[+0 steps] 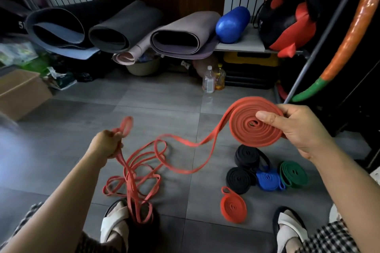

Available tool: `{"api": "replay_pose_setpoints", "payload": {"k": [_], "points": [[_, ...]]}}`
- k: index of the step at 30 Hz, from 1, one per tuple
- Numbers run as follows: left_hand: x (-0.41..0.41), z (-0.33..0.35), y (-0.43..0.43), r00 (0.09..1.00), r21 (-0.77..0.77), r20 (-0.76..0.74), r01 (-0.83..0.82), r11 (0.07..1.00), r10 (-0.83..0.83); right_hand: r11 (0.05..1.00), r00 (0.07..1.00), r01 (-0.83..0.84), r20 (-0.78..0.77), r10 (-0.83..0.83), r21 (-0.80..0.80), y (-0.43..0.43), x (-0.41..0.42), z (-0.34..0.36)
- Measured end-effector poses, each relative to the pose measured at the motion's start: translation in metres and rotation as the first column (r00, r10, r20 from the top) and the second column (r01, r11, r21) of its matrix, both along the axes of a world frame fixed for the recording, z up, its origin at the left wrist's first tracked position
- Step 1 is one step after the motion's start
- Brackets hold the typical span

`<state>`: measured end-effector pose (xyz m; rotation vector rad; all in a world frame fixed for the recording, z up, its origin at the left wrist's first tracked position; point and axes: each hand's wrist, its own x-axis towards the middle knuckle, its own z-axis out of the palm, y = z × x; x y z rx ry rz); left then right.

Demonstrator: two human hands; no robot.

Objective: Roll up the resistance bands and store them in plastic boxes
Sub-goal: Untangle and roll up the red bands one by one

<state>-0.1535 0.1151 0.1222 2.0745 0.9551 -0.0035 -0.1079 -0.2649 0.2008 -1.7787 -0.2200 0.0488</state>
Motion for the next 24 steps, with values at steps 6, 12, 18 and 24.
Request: {"api": "replay_pose_setpoints", "payload": {"k": [6,12,18,24], "points": [[-0.008,0.037,-0.066,0.876,0.141,0.250,0.389,0.910,-0.413,0.970,0.989,-0.133,0.031,0.143,-0.203,0.021,-0.009,-0.001],[-0.016,0.065,-0.154,0.556,0.030,0.627,0.684,0.729,-0.546,0.952,0.978,-0.194,0.029,0.206,-0.237,0.025,-0.011,0.000],[0.000,0.062,-0.166,0.595,-0.131,0.637,0.710,0.691,-0.490,0.926,0.967,-0.243,0.007,0.256,-0.290,0.017,-0.013,0.007],[0.005,0.064,-0.172,0.666,-0.324,0.600,0.708,0.627,-0.442,0.887,0.962,-0.247,0.008,0.272,-0.391,0.013,-0.011,0.010]]}}
